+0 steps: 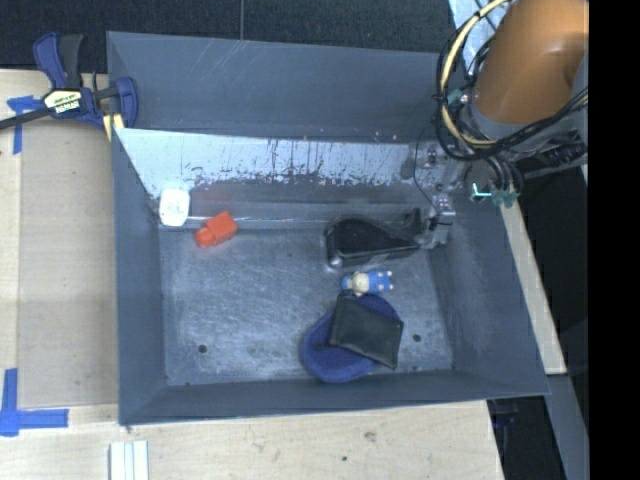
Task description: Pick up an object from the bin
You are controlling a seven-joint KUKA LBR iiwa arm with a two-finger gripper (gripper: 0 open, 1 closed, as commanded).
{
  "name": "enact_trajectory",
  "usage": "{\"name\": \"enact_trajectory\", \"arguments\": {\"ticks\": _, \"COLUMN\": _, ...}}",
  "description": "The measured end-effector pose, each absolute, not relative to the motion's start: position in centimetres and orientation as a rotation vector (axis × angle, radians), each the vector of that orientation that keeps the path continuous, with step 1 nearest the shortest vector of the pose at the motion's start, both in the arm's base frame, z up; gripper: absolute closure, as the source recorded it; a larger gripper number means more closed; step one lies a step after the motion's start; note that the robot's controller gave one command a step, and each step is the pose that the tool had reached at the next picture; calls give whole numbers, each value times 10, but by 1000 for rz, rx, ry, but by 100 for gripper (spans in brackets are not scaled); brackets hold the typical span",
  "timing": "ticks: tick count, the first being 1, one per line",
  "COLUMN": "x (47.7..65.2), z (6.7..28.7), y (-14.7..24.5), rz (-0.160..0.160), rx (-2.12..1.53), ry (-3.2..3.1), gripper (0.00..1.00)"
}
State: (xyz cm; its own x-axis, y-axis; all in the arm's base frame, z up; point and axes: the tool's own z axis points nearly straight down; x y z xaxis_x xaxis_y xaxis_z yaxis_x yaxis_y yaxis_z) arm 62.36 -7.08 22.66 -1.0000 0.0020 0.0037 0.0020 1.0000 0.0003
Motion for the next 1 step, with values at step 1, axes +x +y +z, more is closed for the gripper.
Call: {"name": "enact_trajectory", "arguments": {"ticks": 1, "x": 601, "z": 90, "y": -93, "rz": 4, "rx": 240, "ry": -3144, "gripper": 0}}
